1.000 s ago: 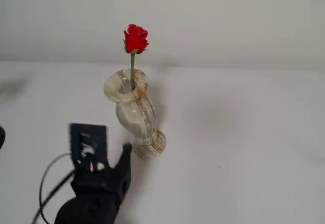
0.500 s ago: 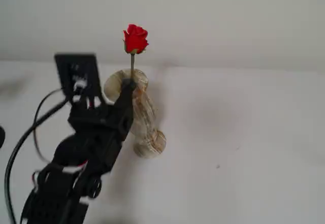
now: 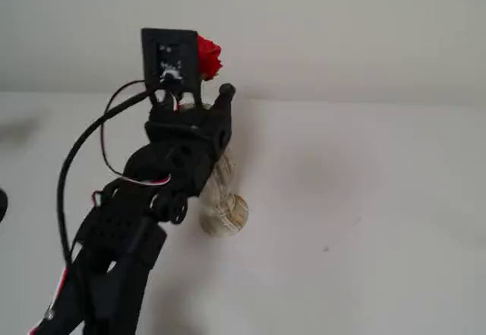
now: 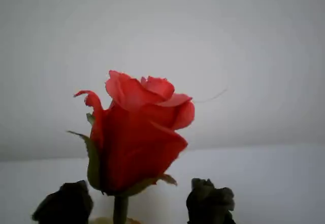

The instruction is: Pick up rose from vase and place it onto the table

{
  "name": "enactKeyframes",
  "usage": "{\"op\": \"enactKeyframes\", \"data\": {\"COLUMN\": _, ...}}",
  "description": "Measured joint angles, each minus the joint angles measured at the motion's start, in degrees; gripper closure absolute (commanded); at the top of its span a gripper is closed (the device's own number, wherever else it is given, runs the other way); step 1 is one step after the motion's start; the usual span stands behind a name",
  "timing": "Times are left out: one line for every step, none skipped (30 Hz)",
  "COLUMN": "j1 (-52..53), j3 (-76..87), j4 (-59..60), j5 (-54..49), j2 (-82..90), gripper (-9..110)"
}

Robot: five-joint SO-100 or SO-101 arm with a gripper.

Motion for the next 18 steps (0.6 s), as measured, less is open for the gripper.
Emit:
{"op": "enactKeyframes", "data": {"j1": 0.0, "j3": -0.26, "j4": 0.0, "j5": 0.0, "j2": 0.0, "gripper": 93}}
{"op": "enactKeyframes", "data": {"j1": 0.0, "j3": -0.7, "j4": 0.0, "j5": 0.0, "j2": -0.26, "gripper": 96}}
{"op": "enactKeyframes", "data": {"j1": 0.0, "j3": -0.97, "j4": 0.0, "j5": 0.0, "j2": -0.35, "gripper": 100}}
{"op": "enactKeyframes", "data": {"j1": 0.0, "j3": -1.23, "j4": 0.0, "j5": 0.0, "j2": -0.35, "gripper": 102}}
{"op": "enactKeyframes", "data": {"j1": 0.0, "j3": -1.49, "j4": 0.0, "j5": 0.0, "j2": -0.35, "gripper": 102}}
{"op": "enactKeyframes", "data": {"j1": 0.0, "j3": -1.93, "j4": 0.0, "j5": 0.53, "j2": -0.35, "gripper": 102}}
{"op": "enactKeyframes", "data": {"j1": 0.0, "j3": -2.55, "j4": 0.18, "j5": 0.53, "j2": -0.35, "gripper": 102}}
{"op": "enactKeyframes", "data": {"j1": 0.0, "j3": -3.16, "j4": 0.53, "j5": 0.53, "j2": -0.35, "gripper": 102}}
{"op": "enactKeyframes", "data": {"j1": 0.0, "j3": -3.78, "j4": 0.79, "j5": 0.53, "j2": -0.35, "gripper": 102}}
{"op": "enactKeyframes", "data": {"j1": 0.0, "j3": -4.48, "j4": 0.97, "j5": 0.53, "j2": -0.35, "gripper": 102}}
{"op": "enactKeyframes", "data": {"j1": 0.0, "j3": -5.19, "j4": 1.32, "j5": 0.53, "j2": -0.35, "gripper": 102}}
{"op": "enactKeyframes", "data": {"j1": 0.0, "j3": -6.33, "j4": 1.76, "j5": 0.53, "j2": -0.35, "gripper": 102}}
{"op": "enactKeyframes", "data": {"j1": 0.0, "j3": -7.65, "j4": 2.64, "j5": 0.53, "j2": -0.35, "gripper": 102}}
{"op": "enactKeyframes", "data": {"j1": 0.18, "j3": -9.14, "j4": 3.78, "j5": 0.44, "j2": -0.35, "gripper": 102}}
{"op": "enactKeyframes", "data": {"j1": 0.26, "j3": -10.37, "j4": 4.57, "j5": 0.44, "j2": -0.35, "gripper": 102}}
{"op": "enactKeyframes", "data": {"j1": 0.88, "j3": -11.78, "j4": 5.54, "j5": -0.18, "j2": -0.35, "gripper": 102}}
{"op": "enactKeyframes", "data": {"j1": 1.58, "j3": -13.71, "j4": 6.77, "j5": -0.79, "j2": -0.44, "gripper": 102}}
{"op": "enactKeyframes", "data": {"j1": 2.29, "j3": -16.0, "j4": 7.91, "j5": -1.23, "j2": -0.88, "gripper": 102}}
